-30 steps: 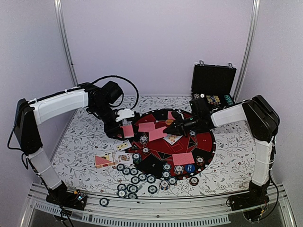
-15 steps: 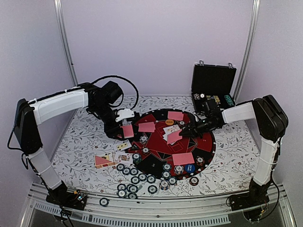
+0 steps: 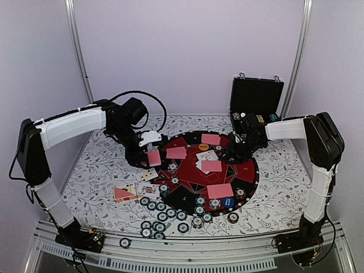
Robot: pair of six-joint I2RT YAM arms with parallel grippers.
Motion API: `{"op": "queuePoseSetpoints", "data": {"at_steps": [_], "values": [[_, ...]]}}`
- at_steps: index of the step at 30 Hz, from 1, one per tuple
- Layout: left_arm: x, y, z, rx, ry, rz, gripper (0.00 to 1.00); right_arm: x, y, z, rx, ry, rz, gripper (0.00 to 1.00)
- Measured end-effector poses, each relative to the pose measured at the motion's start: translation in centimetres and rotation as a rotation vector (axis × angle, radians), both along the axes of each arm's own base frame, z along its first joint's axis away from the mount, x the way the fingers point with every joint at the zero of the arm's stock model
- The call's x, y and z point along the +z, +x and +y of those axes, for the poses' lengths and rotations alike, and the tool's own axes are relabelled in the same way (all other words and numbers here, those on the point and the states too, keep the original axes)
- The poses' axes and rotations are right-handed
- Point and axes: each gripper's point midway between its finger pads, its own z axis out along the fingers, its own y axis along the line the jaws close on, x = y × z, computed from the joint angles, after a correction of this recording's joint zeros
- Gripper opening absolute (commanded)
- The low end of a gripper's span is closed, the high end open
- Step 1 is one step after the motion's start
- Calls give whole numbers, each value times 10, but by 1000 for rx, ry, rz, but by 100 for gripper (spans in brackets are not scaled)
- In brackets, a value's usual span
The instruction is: Distribute texas hold em gaming equipment
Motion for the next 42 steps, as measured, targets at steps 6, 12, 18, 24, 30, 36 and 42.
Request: {"op": "queuePoseSetpoints", "data": {"at_steps": [6,12,18,24,30,36,42], "values": [[0,-1,-1,-3,-7,6,48,3,1,-9,-17,-62,-14,61],[4,0,-3,-3,-15,3,48,73,-6,52,55,201,-103,69],[5,0,-4,-1,-18,2,48,122,-49,157,259,476,-81,70],[7,0,-5,-3,-25,3,48,112,-80,211,366,577,28,70],[9,1,-6,-4,-30,2,48,93,-79,223,359,596,109,69],[10,0,-7,-6,-37,4,48,101,-75,238,377,642,112,69],[10,0,-7,-7,-37,4,48,104,-79,252,399,672,123,67]]}}
